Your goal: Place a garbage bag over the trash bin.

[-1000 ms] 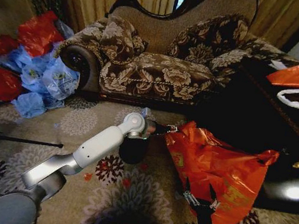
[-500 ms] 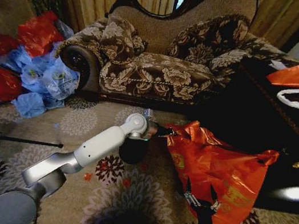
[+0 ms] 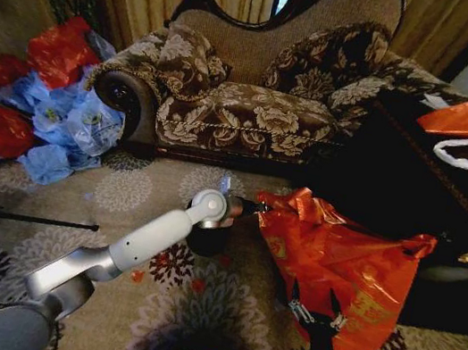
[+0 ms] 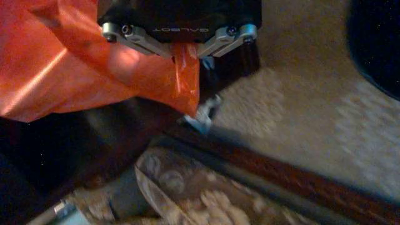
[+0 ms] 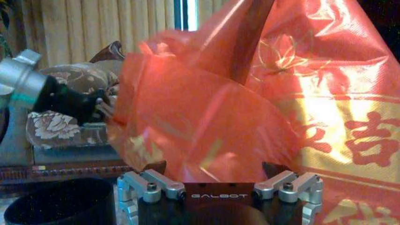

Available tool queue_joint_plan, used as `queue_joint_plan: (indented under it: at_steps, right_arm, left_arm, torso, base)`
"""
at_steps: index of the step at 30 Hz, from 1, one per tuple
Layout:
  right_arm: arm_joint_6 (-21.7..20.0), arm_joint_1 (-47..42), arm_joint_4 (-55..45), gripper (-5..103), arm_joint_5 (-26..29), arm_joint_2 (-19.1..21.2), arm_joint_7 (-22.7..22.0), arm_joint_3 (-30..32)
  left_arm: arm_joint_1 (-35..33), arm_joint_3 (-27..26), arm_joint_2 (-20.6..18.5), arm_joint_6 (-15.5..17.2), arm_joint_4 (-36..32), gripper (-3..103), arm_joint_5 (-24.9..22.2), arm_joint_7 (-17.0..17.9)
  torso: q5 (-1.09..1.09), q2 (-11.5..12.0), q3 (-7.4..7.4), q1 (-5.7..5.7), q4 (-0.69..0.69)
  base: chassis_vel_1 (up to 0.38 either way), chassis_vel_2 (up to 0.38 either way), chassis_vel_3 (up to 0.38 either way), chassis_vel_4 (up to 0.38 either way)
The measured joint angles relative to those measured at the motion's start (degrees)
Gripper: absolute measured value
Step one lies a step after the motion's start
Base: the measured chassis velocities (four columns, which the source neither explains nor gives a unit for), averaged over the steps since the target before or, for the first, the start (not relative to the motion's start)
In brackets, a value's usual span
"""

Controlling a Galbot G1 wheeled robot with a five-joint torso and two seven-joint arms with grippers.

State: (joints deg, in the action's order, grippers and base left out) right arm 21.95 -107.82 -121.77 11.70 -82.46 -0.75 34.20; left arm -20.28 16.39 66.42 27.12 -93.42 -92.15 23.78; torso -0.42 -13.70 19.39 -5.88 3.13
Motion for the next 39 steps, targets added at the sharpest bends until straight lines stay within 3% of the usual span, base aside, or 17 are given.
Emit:
queue_joint_plan:
  at_steps: [9,19,24,27,39]
  right_arm:
    - [-0.6,0.3,-0.7,100,-0.1,0.1,-0.1,-0.4]
    - [-0.9,0.1,-1.5,100,-0.3,0.1,-0.2,-0.8]
    - [-4.7,1.3,-3.8,100,6.1,0.9,-1.1,-2.6]
    - [-7.0,2.3,-5.4,100,10.2,1.5,-1.6,-3.2]
    - [-10.1,2.5,-7.9,100,18.7,2.9,-1.9,-3.8]
  left_arm:
    - [-3.6,-8.1,-4.4,-1.7,-2.1,0,4.2,-1.2]
    - [-5.4,-12.2,-6.0,-1.9,-3.6,0,4.8,-0.9]
    - [-4.7,-14.0,-7.5,-1.9,-6.0,0,2.1,-0.8]
    - [-3.9,-15.2,-8.2,-1.8,-5.0,0,-0.3,1.6]
    - [-5.1,-18.0,-10.3,-3.0,-7.0,0,-4.1,2.2]
  torso:
    - [0.0,0.0,0.0,0.0,-0.01]
    - [0.0,0.0,0.0,0.0,0.0]
    - [0.0,0.0,0.0,0.0,-0.01]
    - [-0.01,0.0,0.0,0.0,0.0]
    - [0.0,0.0,0.0,0.0,0.01]
  base:
    - [0.0,0.0,0.0,0.0]
    - [0.0,0.0,0.0,0.0]
    - [0.0,0.0,0.0,0.0]
    - [0.0,0.0,0.0,0.0]
    - [0.0,0.0,0.0,0.0]
